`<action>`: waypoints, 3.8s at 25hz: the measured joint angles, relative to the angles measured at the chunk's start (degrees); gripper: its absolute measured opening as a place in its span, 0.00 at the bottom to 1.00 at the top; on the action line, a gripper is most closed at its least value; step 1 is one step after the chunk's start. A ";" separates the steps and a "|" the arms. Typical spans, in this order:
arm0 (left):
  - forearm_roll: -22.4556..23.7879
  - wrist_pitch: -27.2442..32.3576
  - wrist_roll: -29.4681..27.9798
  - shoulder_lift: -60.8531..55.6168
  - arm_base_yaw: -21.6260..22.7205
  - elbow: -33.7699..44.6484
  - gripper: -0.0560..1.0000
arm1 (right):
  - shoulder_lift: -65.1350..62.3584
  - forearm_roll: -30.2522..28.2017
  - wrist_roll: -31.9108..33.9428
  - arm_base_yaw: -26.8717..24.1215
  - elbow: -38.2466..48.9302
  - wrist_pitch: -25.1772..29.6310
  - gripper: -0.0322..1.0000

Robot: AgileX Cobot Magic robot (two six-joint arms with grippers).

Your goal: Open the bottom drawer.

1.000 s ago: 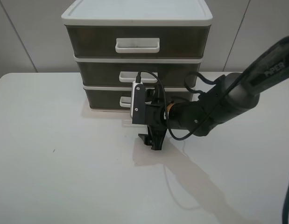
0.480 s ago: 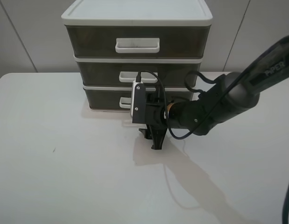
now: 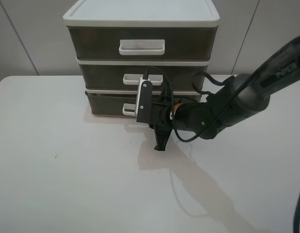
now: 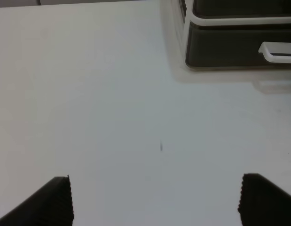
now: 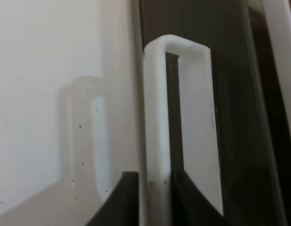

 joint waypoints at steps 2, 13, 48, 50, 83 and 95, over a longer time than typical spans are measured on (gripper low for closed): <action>0.00 0.00 0.00 0.00 0.00 0.00 0.73 | 0.00 0.00 0.00 0.00 0.00 -0.04 0.09; 0.00 0.00 0.00 0.00 0.00 0.00 0.73 | -2.26 -0.44 -0.05 0.00 3.11 -0.68 0.06; 0.00 0.00 0.00 0.00 0.00 0.00 0.73 | -14.61 13.38 -0.40 11.80 14.43 7.77 0.05; 0.00 0.00 0.00 0.00 0.00 0.00 0.73 | -15.30 13.38 -0.40 11.80 14.48 8.49 0.06; 0.00 0.00 0.00 0.00 0.00 0.00 0.73 | -71.58 10.45 54.89 -28.57 14.63 61.57 0.65; 0.00 0.00 0.00 0.00 0.00 0.00 0.73 | -108.21 1.29 58.38 -36.94 14.63 78.20 0.76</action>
